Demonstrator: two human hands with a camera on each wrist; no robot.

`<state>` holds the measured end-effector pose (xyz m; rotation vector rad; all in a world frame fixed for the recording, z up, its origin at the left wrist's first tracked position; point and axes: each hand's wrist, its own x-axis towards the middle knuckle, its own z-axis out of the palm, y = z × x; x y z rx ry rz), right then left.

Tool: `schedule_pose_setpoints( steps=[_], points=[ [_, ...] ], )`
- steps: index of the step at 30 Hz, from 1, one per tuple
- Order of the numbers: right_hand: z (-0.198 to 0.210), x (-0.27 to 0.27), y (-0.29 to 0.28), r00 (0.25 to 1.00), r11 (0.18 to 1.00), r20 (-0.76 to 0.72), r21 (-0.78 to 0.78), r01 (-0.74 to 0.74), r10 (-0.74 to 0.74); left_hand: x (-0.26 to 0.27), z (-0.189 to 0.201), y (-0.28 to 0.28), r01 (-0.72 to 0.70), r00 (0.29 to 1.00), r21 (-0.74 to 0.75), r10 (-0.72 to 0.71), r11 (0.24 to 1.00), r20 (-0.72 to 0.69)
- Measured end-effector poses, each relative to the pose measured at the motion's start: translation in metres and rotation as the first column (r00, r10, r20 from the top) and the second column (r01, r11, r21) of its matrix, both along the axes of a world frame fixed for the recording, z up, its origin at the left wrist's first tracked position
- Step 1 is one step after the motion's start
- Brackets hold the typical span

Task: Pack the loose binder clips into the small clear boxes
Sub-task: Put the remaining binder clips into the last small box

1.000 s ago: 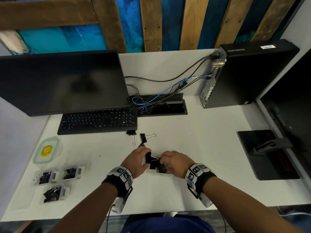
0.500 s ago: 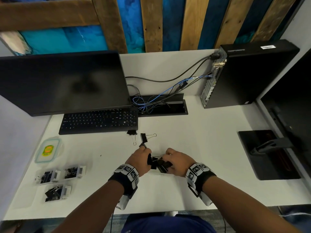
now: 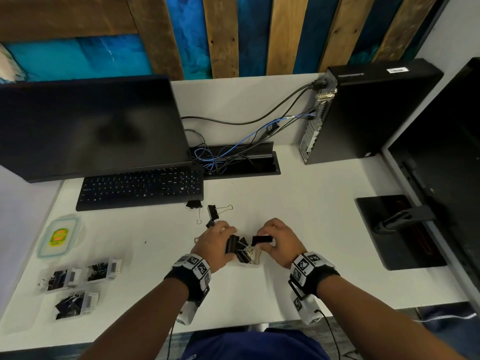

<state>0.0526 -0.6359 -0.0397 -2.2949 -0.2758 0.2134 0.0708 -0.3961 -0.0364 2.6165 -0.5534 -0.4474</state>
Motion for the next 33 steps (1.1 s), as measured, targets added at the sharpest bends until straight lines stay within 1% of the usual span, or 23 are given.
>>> schedule_pose_setpoints(
  steps=[2,4,8,11,14,16,18,20,22,25,27,29,31,33],
  points=[
    [0.001,0.002,0.002,0.999,0.999,-0.017,-0.013,0.045,-0.046,0.000,-0.001,0.007,-0.012,0.997,-0.074,0.006,0.997,-0.076],
    [0.004,0.004,0.007,0.996,0.996,-0.031,-0.044,0.077,-0.078,0.001,0.000,0.014,0.008,0.991,-0.074,-0.018,0.997,-0.135],
    [0.009,0.005,0.017,0.992,0.988,-0.067,-0.127,0.093,-0.102,0.002,0.000,0.016,-0.015,0.995,-0.041,0.011,0.999,-0.103],
    [0.011,0.003,0.022,0.992,0.977,-0.117,-0.212,0.023,-0.048,0.000,0.000,0.012,-0.016,0.996,-0.020,0.014,1.000,-0.088],
    [0.010,0.002,0.024,0.993,0.953,-0.115,-0.302,-0.002,-0.034,-0.005,-0.001,0.009,-0.020,0.983,-0.106,0.000,0.994,-0.186],
    [0.009,0.002,0.026,0.993,0.943,-0.112,-0.331,-0.017,-0.022,-0.007,-0.001,0.009,-0.047,0.976,-0.147,0.014,0.988,-0.217],
    [0.007,0.000,0.030,0.989,0.913,-0.137,-0.395,-0.099,0.048,-0.005,-0.002,0.008,-0.068,0.974,-0.137,0.036,0.988,-0.224],
    [0.007,-0.003,0.034,0.976,0.879,-0.184,-0.438,-0.188,0.117,-0.004,-0.001,0.006,-0.060,0.977,-0.086,0.042,0.994,-0.207],
    [0.005,-0.003,0.035,0.971,0.878,-0.199,-0.432,-0.208,0.132,-0.003,0.000,0.006,-0.053,0.979,-0.069,0.038,0.996,-0.199],
    [0.001,-0.004,0.029,0.969,0.923,-0.201,-0.324,-0.205,0.144,-0.003,-0.001,0.010,-0.025,0.974,-0.092,0.003,0.995,-0.228],
    [0.000,-0.004,0.024,0.961,0.928,-0.195,-0.279,-0.247,0.197,-0.003,-0.003,0.012,0.023,0.977,-0.050,-0.033,0.998,-0.211],
    [0.001,-0.004,0.022,0.961,0.933,-0.181,-0.257,-0.253,0.210,-0.004,-0.005,0.012,0.024,0.980,-0.010,-0.026,1.000,-0.196],
    [0.002,-0.003,0.022,0.962,0.930,-0.187,-0.275,-0.245,0.198,-0.005,-0.007,0.010,0.000,0.980,0.000,0.000,1.000,-0.200],
    [0.003,-0.003,0.024,0.958,0.907,-0.214,-0.334,-0.255,0.191,-0.006,-0.007,0.007,-0.011,0.984,-0.006,0.010,1.000,-0.180]
  ],
)
